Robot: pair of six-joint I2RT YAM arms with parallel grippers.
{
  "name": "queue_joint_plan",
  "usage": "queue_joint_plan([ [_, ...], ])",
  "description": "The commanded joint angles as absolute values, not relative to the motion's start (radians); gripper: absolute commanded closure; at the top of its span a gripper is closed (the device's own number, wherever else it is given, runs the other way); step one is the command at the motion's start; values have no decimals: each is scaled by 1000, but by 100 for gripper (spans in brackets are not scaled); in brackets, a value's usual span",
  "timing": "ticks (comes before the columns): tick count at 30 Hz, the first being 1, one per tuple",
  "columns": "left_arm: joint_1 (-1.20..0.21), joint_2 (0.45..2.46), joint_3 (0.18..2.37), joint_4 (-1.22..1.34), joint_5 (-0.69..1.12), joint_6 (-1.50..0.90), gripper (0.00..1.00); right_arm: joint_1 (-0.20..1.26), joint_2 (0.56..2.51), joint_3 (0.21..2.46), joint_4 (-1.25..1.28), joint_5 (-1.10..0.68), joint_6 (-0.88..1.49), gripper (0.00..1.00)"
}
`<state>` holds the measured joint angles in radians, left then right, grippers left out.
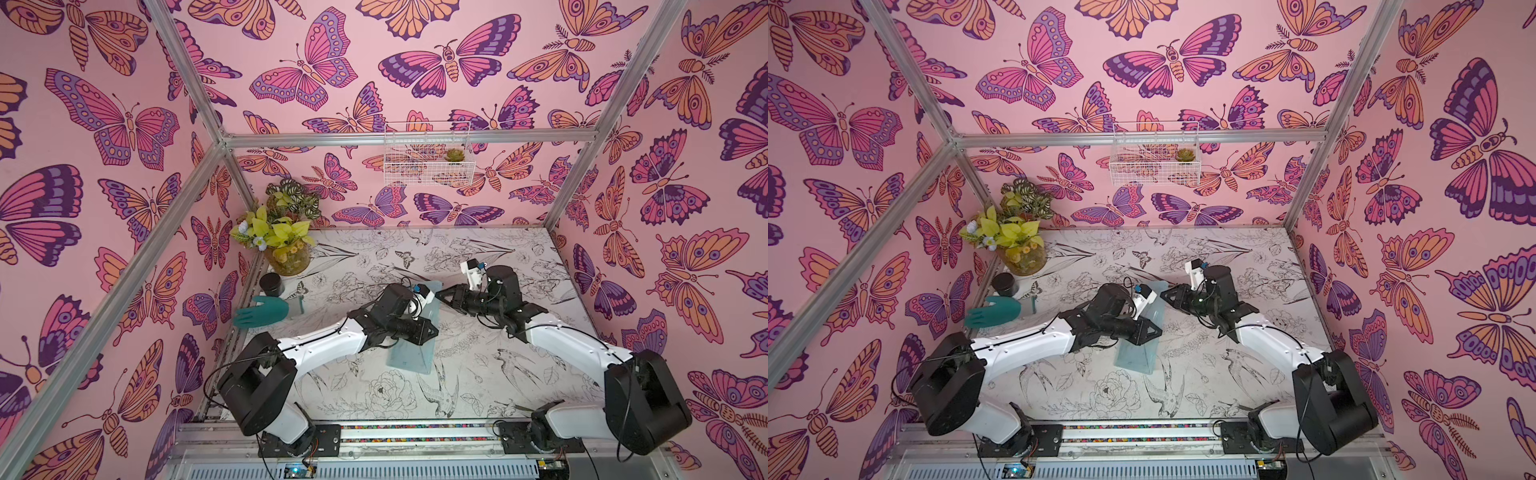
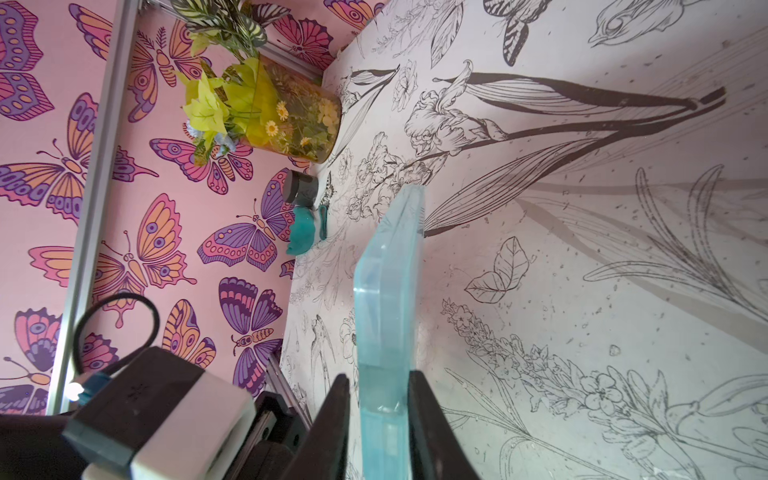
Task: Open the ruler set and take out the ruler
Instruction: Open the ruler set bag at the center of the board.
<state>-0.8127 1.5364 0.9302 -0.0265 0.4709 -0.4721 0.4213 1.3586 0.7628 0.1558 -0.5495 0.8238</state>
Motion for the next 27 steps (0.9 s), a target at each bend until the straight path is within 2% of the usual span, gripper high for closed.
queue_joint_plan([
  [1,-849,1552,961,-25,511,-390,100,453,1361,808,132,-560,784,73],
  [5,-853,1551,962,-31,502,-384,100,459,1364,818,114,-545,777,78],
  [10,-856,1543,957,-35,489,-382,100,472,1367,831,70,-508,761,100],
  [20,-856,1527,946,-39,445,-389,100,479,1305,844,-42,-415,713,100],
  [24,-843,1497,924,-32,408,-410,100,473,1245,865,-175,-335,661,76],
  [27,-827,1484,913,-28,383,-435,100,459,1177,861,-228,-305,647,65],
])
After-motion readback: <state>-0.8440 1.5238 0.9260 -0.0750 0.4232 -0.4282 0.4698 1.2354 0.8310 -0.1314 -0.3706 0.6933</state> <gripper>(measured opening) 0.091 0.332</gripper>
